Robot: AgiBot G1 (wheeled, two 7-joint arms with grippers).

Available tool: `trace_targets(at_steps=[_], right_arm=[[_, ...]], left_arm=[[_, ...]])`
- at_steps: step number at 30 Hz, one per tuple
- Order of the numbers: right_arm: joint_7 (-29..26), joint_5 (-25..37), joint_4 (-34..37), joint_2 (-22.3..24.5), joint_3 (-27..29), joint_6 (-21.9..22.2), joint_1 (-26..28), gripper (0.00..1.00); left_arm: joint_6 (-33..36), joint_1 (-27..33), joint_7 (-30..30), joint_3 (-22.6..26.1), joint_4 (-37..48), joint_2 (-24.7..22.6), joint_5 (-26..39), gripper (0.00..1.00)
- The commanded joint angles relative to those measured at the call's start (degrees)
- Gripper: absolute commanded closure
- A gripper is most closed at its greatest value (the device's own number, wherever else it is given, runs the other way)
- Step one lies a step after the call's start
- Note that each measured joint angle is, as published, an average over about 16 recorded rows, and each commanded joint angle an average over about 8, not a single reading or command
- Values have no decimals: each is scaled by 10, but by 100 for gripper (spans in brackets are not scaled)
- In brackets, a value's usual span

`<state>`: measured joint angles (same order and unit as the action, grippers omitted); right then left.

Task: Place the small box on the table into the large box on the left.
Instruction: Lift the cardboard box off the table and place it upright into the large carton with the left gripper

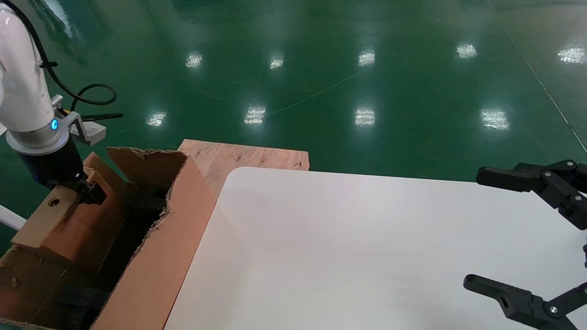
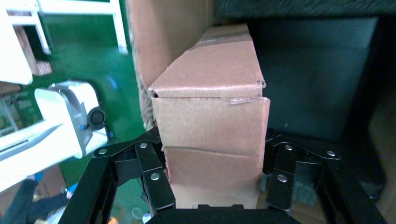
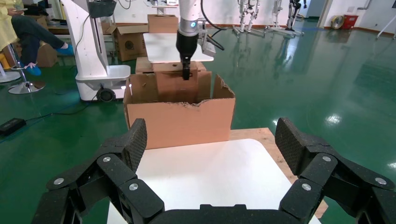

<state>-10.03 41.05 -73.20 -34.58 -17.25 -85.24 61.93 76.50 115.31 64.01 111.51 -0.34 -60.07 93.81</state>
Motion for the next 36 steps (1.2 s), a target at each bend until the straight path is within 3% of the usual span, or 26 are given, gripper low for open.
trace_targets(at_steps=[1,29,30,36], right_arm=[[0,0,0,0,0,0,0,0],[0,-1,0,0,-1,0,0,0],[0,-1,0,0,-1,0,0,0],[0,-1,0,0,-1,0,0,0]], left_arm=[[1,-4,0,2,2,4,3,100],[5,-33,11,9,10,32,13,100],[5,-34,11,9,10,33,13,95],[3,-37,14,9,10,35,13,20]])
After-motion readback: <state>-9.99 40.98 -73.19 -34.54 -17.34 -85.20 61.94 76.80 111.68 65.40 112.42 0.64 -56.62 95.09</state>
